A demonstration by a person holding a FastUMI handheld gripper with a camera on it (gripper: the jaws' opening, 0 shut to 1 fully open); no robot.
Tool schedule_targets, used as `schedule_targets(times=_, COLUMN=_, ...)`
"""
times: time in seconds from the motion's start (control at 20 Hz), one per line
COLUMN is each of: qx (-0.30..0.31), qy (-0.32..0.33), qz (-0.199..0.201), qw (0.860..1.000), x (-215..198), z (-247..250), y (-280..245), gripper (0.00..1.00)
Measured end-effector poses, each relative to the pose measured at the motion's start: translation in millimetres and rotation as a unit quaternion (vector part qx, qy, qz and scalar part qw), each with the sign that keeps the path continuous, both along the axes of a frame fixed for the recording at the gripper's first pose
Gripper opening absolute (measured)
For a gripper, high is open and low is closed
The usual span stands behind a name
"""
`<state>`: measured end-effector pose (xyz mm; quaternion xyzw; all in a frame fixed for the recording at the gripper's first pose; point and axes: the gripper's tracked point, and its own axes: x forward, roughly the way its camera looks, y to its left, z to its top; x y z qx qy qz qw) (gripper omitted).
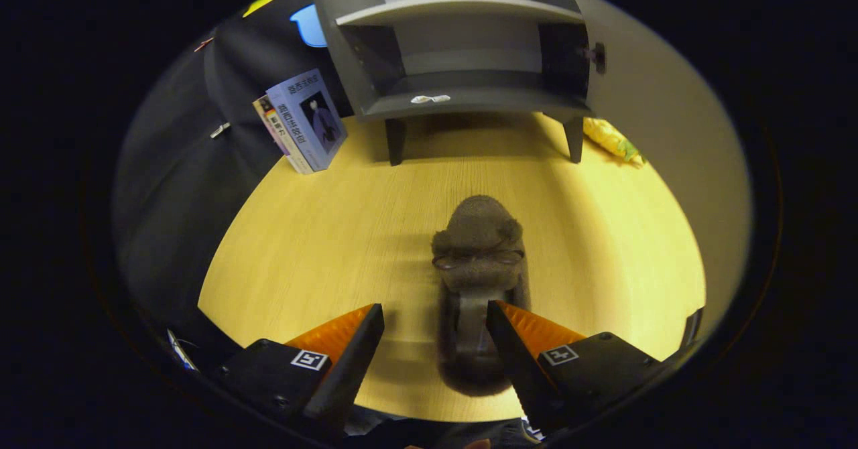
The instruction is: Open the shoe cabinet door, grab the shoes and put them into the shoe cabinet, then close the shoe cabinet door.
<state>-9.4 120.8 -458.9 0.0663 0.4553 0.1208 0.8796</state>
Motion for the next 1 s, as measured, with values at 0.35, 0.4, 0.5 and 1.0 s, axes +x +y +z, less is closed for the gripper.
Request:
schedule_targets(times=0.35, qx=-0.043, qy=-0.073, qz=-0.075, qw=0.994, x=70.8, z=-36.3, y=-8.5, gripper=0.33)
schedule_targets(times=0.4, qx=-0.037, qy=-0.07, qz=-0.084, qw=0.993, x=72.2, z=-35.3, y=-7.9, gripper=0.21)
schedule_targets(times=0.5, qx=-0.027, qy=-0.067, qz=-0.071, qw=0.995, x=69.9, z=-29.2, y=-7.2, gripper=0.12)
schedule_targets(times=1.0, qx=0.03, qy=-0.171, qz=-0.075, qw=0.982, x=75.5, z=143.8, y=-41.0, gripper=0.11)
